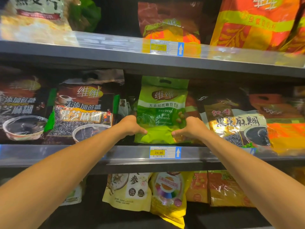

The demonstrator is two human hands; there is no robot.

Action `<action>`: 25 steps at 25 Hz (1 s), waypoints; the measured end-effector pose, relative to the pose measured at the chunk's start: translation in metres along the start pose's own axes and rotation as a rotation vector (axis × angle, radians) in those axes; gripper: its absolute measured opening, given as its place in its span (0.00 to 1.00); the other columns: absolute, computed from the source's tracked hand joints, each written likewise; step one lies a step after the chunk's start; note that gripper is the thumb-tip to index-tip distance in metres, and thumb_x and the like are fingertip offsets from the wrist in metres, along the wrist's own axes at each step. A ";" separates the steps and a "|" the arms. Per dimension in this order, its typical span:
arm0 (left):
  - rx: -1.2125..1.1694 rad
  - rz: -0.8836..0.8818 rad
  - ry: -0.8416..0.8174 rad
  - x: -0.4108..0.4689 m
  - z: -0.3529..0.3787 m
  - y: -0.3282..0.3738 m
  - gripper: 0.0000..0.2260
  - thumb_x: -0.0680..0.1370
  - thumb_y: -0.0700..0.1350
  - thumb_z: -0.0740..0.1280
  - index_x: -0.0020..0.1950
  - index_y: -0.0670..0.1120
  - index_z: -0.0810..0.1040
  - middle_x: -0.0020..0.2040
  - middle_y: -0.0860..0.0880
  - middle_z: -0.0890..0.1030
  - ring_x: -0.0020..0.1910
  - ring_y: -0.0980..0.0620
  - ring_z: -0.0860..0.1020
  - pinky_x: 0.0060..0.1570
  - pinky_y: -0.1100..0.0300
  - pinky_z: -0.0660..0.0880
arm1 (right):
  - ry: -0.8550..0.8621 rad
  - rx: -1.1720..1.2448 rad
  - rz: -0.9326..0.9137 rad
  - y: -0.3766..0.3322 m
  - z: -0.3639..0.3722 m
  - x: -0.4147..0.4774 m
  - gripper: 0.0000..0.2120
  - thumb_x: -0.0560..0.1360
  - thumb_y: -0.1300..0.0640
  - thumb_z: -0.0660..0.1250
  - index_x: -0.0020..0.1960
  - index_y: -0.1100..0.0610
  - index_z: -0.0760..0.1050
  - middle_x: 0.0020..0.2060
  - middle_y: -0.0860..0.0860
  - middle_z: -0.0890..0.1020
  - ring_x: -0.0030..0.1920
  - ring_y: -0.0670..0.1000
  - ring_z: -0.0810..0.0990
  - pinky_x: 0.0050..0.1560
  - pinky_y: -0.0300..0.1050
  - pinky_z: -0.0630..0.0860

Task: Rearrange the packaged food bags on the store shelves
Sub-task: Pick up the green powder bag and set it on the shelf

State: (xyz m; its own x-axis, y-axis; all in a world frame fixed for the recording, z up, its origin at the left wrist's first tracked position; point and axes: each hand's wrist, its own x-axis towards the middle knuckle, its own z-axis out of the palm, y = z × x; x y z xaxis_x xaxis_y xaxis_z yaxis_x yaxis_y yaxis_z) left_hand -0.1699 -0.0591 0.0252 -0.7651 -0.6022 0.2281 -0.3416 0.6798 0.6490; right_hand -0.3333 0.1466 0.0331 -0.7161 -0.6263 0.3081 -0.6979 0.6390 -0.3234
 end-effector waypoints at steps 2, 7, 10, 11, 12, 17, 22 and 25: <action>-0.001 -0.005 -0.004 0.004 0.000 -0.001 0.43 0.70 0.53 0.83 0.78 0.39 0.67 0.71 0.41 0.76 0.68 0.39 0.76 0.69 0.44 0.76 | -0.027 0.043 0.015 0.001 0.002 0.002 0.23 0.70 0.39 0.79 0.40 0.56 0.74 0.32 0.49 0.82 0.32 0.47 0.80 0.30 0.40 0.69; 0.001 -0.042 -0.025 0.002 0.003 0.001 0.35 0.73 0.51 0.81 0.72 0.36 0.71 0.61 0.42 0.77 0.60 0.42 0.77 0.59 0.50 0.76 | -0.015 0.103 0.025 0.004 0.009 0.003 0.23 0.69 0.39 0.80 0.42 0.57 0.75 0.36 0.52 0.86 0.39 0.53 0.88 0.36 0.44 0.77; 0.038 -0.051 -0.025 -0.008 0.002 0.008 0.32 0.76 0.49 0.78 0.72 0.34 0.69 0.58 0.42 0.74 0.57 0.43 0.75 0.54 0.53 0.72 | 0.018 0.065 0.016 0.003 0.008 -0.002 0.27 0.69 0.39 0.80 0.48 0.57 0.70 0.47 0.54 0.82 0.47 0.56 0.84 0.39 0.47 0.76; 0.051 -0.054 -0.031 -0.013 0.000 0.011 0.35 0.77 0.49 0.78 0.75 0.35 0.66 0.63 0.40 0.74 0.62 0.41 0.75 0.57 0.52 0.72 | 0.027 0.065 0.009 0.003 0.006 -0.004 0.29 0.69 0.39 0.80 0.54 0.58 0.70 0.51 0.56 0.81 0.50 0.56 0.83 0.41 0.48 0.76; 0.066 -0.049 -0.032 -0.020 -0.002 0.015 0.38 0.77 0.49 0.77 0.79 0.35 0.62 0.71 0.38 0.72 0.68 0.40 0.73 0.61 0.51 0.72 | 0.039 0.065 0.005 0.004 0.005 -0.007 0.33 0.69 0.39 0.80 0.60 0.60 0.69 0.56 0.57 0.80 0.54 0.57 0.82 0.42 0.48 0.75; 0.138 0.072 0.038 -0.058 -0.014 0.023 0.42 0.78 0.50 0.76 0.84 0.43 0.56 0.82 0.41 0.65 0.77 0.39 0.69 0.71 0.47 0.71 | 0.138 0.100 -0.077 0.011 -0.005 -0.032 0.42 0.69 0.41 0.80 0.73 0.59 0.66 0.68 0.58 0.73 0.64 0.58 0.77 0.59 0.54 0.79; 0.276 0.358 0.333 -0.104 -0.013 0.010 0.27 0.80 0.53 0.72 0.78 0.51 0.70 0.76 0.47 0.73 0.72 0.45 0.75 0.66 0.47 0.76 | 0.326 0.144 -0.235 0.012 -0.013 -0.075 0.36 0.71 0.43 0.78 0.74 0.52 0.70 0.67 0.52 0.76 0.64 0.55 0.78 0.63 0.55 0.78; 0.414 0.427 0.457 -0.133 -0.008 -0.005 0.32 0.80 0.60 0.70 0.81 0.52 0.65 0.83 0.48 0.64 0.83 0.44 0.60 0.78 0.44 0.64 | 0.440 0.085 -0.302 0.012 -0.012 -0.106 0.31 0.74 0.43 0.76 0.72 0.52 0.72 0.68 0.52 0.75 0.67 0.57 0.74 0.65 0.55 0.75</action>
State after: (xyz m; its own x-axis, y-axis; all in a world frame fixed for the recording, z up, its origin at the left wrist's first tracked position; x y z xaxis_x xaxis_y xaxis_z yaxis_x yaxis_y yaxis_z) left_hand -0.0614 0.0141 -0.0028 -0.6047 -0.3032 0.7365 -0.3124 0.9409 0.1309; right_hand -0.2656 0.2261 0.0072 -0.4309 -0.5185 0.7386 -0.8834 0.4093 -0.2281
